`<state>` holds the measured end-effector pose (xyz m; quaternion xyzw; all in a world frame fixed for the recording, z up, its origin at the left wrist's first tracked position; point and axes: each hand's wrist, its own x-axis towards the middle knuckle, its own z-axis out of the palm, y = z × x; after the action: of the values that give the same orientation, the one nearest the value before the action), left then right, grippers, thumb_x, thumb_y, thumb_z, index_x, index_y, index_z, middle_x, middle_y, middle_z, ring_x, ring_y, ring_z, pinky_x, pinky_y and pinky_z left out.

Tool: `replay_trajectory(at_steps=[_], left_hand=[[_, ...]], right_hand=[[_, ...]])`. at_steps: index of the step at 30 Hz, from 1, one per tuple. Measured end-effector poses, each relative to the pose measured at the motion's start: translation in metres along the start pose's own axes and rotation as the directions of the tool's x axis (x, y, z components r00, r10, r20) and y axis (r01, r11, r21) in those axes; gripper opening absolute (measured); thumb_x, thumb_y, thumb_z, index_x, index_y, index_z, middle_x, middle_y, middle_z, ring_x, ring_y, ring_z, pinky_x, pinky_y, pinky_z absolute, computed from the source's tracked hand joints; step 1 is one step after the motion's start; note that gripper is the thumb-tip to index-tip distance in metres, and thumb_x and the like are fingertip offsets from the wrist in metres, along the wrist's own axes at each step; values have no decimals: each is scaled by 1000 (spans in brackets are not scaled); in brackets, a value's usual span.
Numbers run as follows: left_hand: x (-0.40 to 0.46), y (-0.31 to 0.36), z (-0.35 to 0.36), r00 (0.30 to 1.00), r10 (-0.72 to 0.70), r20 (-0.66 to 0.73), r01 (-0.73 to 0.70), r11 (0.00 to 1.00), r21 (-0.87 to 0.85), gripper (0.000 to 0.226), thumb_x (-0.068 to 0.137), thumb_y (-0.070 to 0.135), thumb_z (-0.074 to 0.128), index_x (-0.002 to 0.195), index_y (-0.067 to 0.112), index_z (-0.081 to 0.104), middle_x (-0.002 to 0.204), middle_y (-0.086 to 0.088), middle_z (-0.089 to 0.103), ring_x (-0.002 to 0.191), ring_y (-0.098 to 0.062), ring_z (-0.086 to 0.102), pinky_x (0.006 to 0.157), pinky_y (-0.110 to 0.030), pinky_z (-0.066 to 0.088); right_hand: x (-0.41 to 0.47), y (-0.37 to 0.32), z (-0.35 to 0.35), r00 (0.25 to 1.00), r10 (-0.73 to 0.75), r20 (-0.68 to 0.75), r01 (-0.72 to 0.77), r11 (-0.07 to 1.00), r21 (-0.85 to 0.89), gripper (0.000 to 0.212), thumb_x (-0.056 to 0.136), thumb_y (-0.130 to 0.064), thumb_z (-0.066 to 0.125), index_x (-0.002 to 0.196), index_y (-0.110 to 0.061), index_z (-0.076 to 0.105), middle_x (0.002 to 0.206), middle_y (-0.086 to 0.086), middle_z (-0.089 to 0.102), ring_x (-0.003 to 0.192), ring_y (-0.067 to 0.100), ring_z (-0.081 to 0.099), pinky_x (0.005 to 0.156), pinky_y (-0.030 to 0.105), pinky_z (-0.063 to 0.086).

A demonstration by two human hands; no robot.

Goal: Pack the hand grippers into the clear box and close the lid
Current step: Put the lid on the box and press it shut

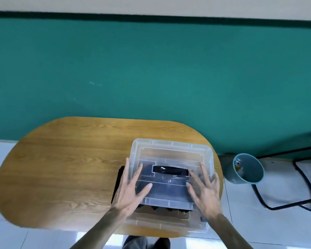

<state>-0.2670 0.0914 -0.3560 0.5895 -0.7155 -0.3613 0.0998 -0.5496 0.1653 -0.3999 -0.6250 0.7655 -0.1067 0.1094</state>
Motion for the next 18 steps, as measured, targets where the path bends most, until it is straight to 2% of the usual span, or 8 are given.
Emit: replay_trajectory(at_steps=[4, 8, 9, 12, 13, 15, 18], left_hand=[[-21, 0, 1, 999, -37, 24, 34, 994, 107, 83, 90, 72, 49, 157, 51, 4, 153, 24, -47, 147, -2, -11, 110, -45, 42], [-32, 2, 5, 999, -39, 26, 34, 986, 161, 84, 91, 73, 45, 157, 49, -1, 153, 20, -48, 147, -5, -9, 103, -41, 49], [-35, 1, 7, 999, -44, 25, 38, 983, 182, 85, 90, 74, 42, 157, 49, -3, 153, 19, -49, 147, -7, -8, 100, -41, 52], [-46, -5, 12, 999, -50, 21, 45, 977, 208, 85, 89, 76, 38, 155, 51, -7, 153, 17, -49, 150, -12, 1, 92, -42, 59], [-49, -7, 13, 999, -47, 19, 42, 978, 205, 84, 90, 75, 40, 156, 50, -7, 154, 17, -48, 152, -14, 9, 88, -38, 61], [-55, -10, 14, 999, -37, 15, 34, 980, 194, 83, 92, 72, 42, 157, 50, -5, 155, 16, -46, 152, -17, 20, 81, -31, 62], [-58, -13, 16, 1000, -23, 16, 20, 981, 191, 83, 93, 70, 42, 157, 48, -5, 155, 15, -48, 155, -18, 1, 94, -40, 59]], right_hand=[[-23, -4, 8, 998, 69, 4, -69, 996, 48, 53, 96, -62, 35, 142, -41, 52, 168, -9, 17, 140, 50, 24, 113, 63, 28], [-32, -4, 10, 998, 56, 40, -56, 998, 9, 57, 96, -63, 33, 145, -40, 50, 168, -6, 17, 139, 52, 29, 115, 63, 28], [-34, -4, 11, 997, 55, 47, -55, 998, 2, 57, 96, -63, 33, 146, -40, 49, 169, -5, 14, 138, 51, 31, 117, 62, 25], [-44, -2, 17, 993, 60, 104, -57, 998, -30, 60, 98, -66, 29, 153, -43, 35, 170, -6, -3, 131, 44, 50, 124, 49, -7], [-48, -2, 18, 991, 58, 117, -53, 998, -44, 62, 98, -67, 27, 154, -43, 31, 170, -5, -5, 130, 44, 51, 123, 48, -12], [-55, -5, 18, 989, 48, 140, -38, 996, -76, 65, 99, -67, 26, 157, -39, 26, 170, -1, -5, 140, 47, 38, 123, 54, -7], [-63, -9, 18, 991, 4, 131, 13, 992, -124, 67, 99, -64, 31, 158, -33, 25, 170, 7, 2, 145, 52, 23, 119, 65, 14]])
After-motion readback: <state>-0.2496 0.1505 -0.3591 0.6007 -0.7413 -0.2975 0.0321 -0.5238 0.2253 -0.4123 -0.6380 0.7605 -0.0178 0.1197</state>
